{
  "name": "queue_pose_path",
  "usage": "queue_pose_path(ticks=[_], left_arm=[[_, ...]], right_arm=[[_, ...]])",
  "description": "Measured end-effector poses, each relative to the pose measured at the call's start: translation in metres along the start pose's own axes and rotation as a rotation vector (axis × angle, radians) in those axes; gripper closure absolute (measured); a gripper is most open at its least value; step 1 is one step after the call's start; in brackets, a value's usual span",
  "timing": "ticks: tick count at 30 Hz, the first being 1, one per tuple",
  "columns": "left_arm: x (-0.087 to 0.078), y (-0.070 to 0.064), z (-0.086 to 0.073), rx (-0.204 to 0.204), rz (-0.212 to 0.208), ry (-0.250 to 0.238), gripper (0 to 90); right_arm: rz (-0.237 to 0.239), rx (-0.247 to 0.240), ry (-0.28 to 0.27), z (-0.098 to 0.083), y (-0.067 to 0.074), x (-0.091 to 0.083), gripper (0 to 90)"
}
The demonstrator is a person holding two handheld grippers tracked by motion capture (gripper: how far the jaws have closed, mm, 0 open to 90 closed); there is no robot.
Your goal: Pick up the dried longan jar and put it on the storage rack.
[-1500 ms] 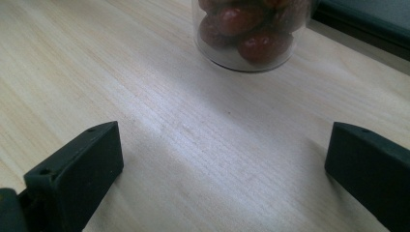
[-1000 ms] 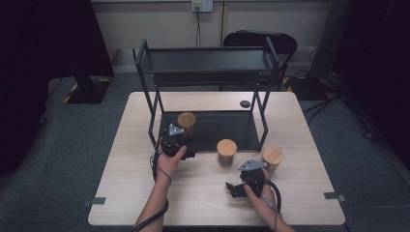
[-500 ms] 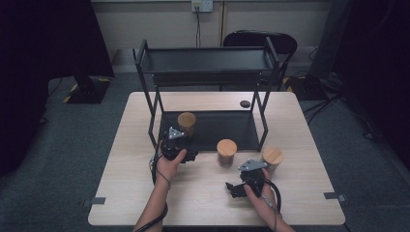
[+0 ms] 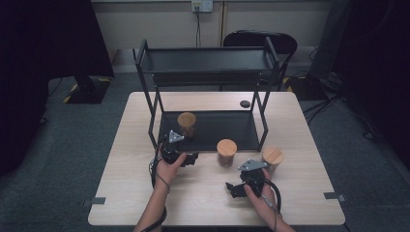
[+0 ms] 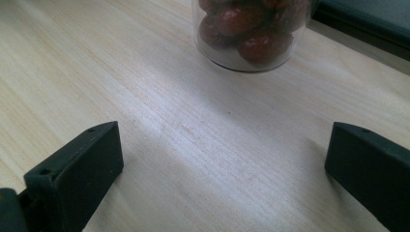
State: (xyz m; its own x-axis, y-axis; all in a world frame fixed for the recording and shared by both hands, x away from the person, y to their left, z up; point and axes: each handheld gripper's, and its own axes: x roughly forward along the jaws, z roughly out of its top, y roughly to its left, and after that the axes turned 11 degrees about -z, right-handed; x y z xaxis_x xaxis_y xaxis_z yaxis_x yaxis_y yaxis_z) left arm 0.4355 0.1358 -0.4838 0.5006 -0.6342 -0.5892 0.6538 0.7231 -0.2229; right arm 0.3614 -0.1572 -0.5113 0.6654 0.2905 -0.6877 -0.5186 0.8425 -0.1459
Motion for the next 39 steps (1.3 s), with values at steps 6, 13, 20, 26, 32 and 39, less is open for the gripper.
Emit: queue_pose_path(ticks=[6,13,20,26,32,39], left_arm=[[-0.003,0.000,-0.005,-0.001,0.003,0.006,4.0],[-0.008,0.002,-0.011,-0.003,0.005,0.011,3.9],[-0.012,0.003,-0.014,0.000,0.008,0.014,3.9],[-0.014,0.002,-0.018,0.003,0.002,0.015,3.9],[-0.017,0.003,-0.022,0.004,0.008,0.019,3.9],[-0.021,0.005,-0.028,-0.004,0.009,0.021,3.9]], right_arm=[[0.000,0.000,0.000,0.000,0.000,0.000,0.0],[0.000,0.000,0.000,0.000,0.000,0.000,0.0],[0.000,0.000,0.000,0.000,0.000,0.000,0.0],[0.000,0.000,0.000,0.000,0.000,0.000,0.0],[0.000,0.000,0.000,0.000,0.000,0.000,0.0],[0.000,0.000,0.000,0.000,0.000,0.000,0.0]])
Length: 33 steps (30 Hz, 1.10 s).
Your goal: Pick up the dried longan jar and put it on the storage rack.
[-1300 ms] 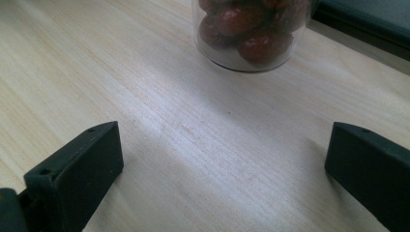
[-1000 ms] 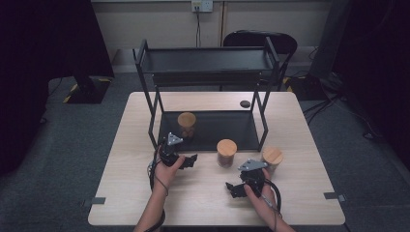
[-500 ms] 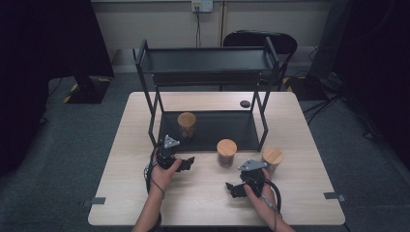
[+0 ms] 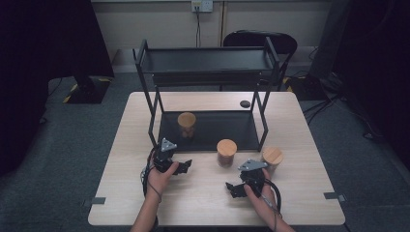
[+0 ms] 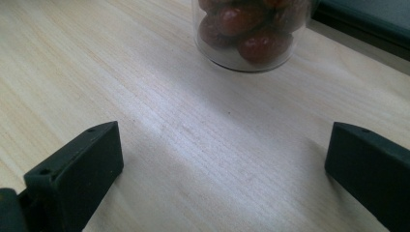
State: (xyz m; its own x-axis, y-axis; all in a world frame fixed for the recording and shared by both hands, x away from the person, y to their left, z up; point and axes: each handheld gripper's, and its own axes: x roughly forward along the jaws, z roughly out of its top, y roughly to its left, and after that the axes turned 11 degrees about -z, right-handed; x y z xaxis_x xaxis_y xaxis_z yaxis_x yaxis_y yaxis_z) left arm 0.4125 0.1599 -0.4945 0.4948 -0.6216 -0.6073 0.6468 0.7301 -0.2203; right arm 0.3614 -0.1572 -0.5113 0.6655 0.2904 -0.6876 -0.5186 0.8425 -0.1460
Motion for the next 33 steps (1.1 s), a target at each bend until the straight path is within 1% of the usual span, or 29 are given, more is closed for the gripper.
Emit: queue_pose_path(ticks=[10,22,25,27,33], left_arm=[[-0.004,0.000,-0.006,-0.002,-0.004,-0.002,3.9],[-0.012,0.003,-0.016,-0.010,0.009,0.000,3.9],[-0.014,0.004,-0.018,-0.009,0.011,0.007,4.0],[-0.015,0.004,-0.020,-0.016,0.012,0.002,4.0],[-0.019,0.006,-0.023,-0.009,0.018,0.011,4.0]], right_arm=[[0.000,0.000,0.000,0.000,0.000,0.000,0.0],[0.000,0.000,0.000,0.000,0.000,0.000,0.0],[0.000,0.000,0.000,0.000,0.000,0.000,0.0],[0.000,0.000,0.000,0.000,0.000,0.000,0.0],[0.000,0.000,0.000,0.000,0.000,0.000,0.0]])
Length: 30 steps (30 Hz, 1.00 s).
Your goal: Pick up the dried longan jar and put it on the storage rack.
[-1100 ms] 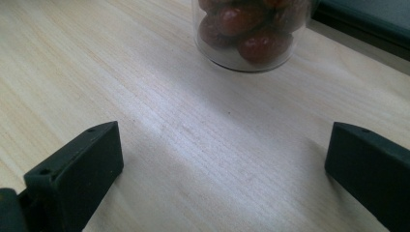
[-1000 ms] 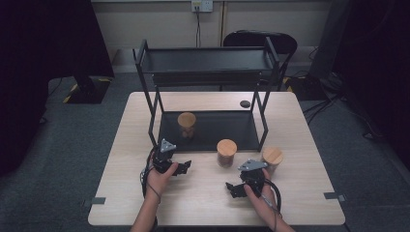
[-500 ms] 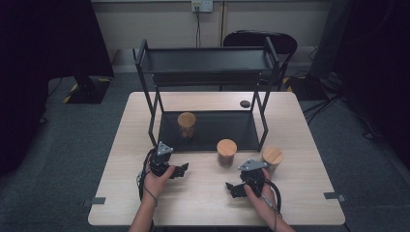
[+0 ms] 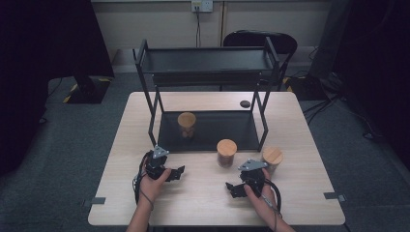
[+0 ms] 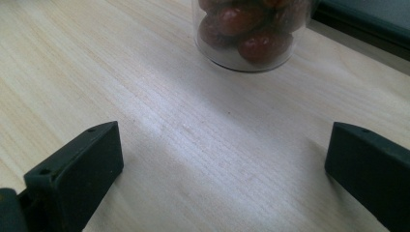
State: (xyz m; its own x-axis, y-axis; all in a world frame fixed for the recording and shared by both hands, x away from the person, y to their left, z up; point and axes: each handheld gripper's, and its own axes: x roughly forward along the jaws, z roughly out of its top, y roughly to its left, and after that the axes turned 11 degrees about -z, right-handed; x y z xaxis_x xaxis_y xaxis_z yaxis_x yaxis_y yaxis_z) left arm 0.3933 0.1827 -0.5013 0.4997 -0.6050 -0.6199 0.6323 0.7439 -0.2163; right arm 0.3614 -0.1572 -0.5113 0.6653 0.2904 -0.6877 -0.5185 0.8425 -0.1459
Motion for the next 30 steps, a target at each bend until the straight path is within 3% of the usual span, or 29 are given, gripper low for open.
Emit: queue_pose_path(ticks=[19,30], left_arm=[[-0.011,0.004,-0.016,-0.010,0.017,0.024,3.9],[-0.014,0.001,-0.021,0.025,0.026,0.045,3.7]], right_arm=[[0.000,0.000,0.000,0.000,0.000,0.000,0.0],[0.000,0.000,0.000,0.000,0.000,0.000,0.0]])
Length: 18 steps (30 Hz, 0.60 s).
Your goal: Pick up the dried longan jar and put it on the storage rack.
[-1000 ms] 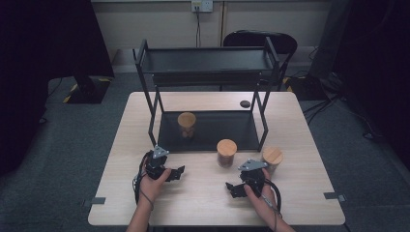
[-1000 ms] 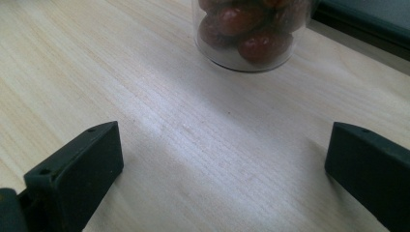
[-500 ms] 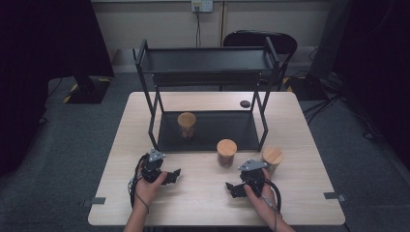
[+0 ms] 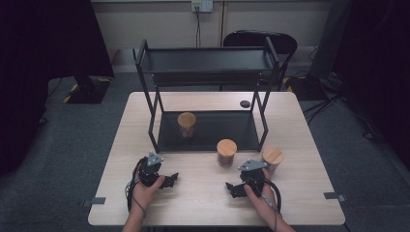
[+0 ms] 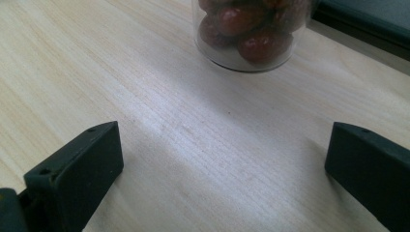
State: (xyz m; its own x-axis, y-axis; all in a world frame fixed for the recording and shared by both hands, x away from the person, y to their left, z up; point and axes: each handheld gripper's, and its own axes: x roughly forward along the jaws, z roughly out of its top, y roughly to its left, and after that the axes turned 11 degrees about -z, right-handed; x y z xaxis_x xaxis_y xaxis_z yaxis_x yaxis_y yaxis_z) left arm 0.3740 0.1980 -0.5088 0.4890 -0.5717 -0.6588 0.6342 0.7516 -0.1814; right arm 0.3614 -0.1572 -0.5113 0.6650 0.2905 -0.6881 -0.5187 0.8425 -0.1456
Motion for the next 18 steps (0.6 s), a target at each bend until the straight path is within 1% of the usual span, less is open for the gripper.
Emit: queue_pose_path(ticks=[5,8,10,18], left_arm=[[-0.0011,-0.0002,-0.0021,0.016,0.008,0.004,3.6],[-0.0010,-0.0015,-0.0029,0.029,0.020,0.014,3.2],[-0.0006,-0.0022,-0.0031,0.046,0.023,0.027,2.5],[0.0002,-0.0025,-0.0029,0.048,0.019,0.030,0.3]], right_arm=[[0.000,0.000,0.000,0.0000,0.0000,0.0000,0.0],[0.000,0.000,0.000,0.0000,0.0000,0.0000,0.0],[0.001,0.000,0.000,0.0001,0.0000,0.0000,0.0],[0.002,-0.002,0.000,0.0002,-0.0002,0.0002,0.0]])
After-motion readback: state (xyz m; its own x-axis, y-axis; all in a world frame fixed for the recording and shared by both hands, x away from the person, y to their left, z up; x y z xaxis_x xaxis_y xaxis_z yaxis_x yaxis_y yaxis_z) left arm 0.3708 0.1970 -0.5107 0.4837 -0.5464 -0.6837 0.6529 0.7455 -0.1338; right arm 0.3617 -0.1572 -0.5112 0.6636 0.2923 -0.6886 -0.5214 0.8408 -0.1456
